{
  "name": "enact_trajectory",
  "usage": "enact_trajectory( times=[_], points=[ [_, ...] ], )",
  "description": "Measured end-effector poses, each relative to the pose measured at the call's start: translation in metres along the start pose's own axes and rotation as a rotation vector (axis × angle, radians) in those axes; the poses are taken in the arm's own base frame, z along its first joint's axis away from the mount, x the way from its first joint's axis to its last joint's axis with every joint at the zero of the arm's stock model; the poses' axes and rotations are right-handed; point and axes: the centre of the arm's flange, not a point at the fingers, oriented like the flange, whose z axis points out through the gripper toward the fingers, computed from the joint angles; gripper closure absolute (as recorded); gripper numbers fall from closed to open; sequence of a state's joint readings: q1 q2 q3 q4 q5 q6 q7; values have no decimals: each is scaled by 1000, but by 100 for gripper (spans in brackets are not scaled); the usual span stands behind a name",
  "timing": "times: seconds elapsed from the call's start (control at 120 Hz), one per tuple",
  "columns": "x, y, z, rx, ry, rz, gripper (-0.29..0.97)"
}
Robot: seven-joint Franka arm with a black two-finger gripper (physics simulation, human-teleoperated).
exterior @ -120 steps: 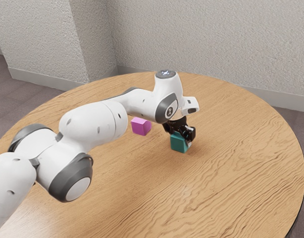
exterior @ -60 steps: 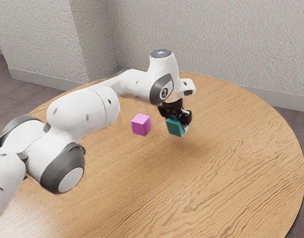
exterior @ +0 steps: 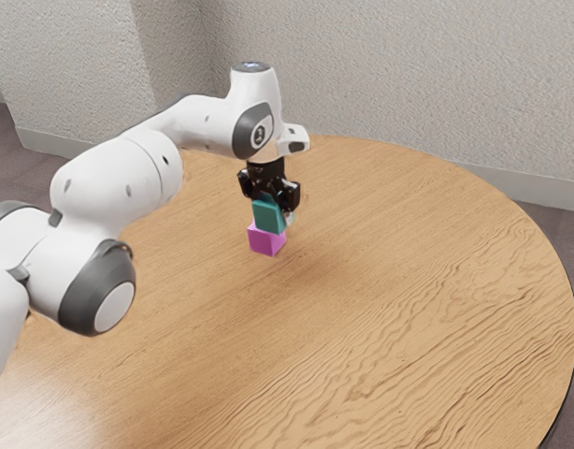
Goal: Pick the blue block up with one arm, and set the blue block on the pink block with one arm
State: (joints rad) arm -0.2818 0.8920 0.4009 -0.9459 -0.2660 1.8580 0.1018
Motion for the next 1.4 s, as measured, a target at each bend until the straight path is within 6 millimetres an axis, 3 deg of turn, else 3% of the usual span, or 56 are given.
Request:
enact_trajectory(
  times=[0.175,0.883,1.192,1.4],
  points=[
    [3,-38,-3,20,13,-15,40],
    [14,-62,19,42,66,24,40],
    [19,-60,19,31,99,32,40],
    [19,-61,19,23,103,39,15]
  ],
)
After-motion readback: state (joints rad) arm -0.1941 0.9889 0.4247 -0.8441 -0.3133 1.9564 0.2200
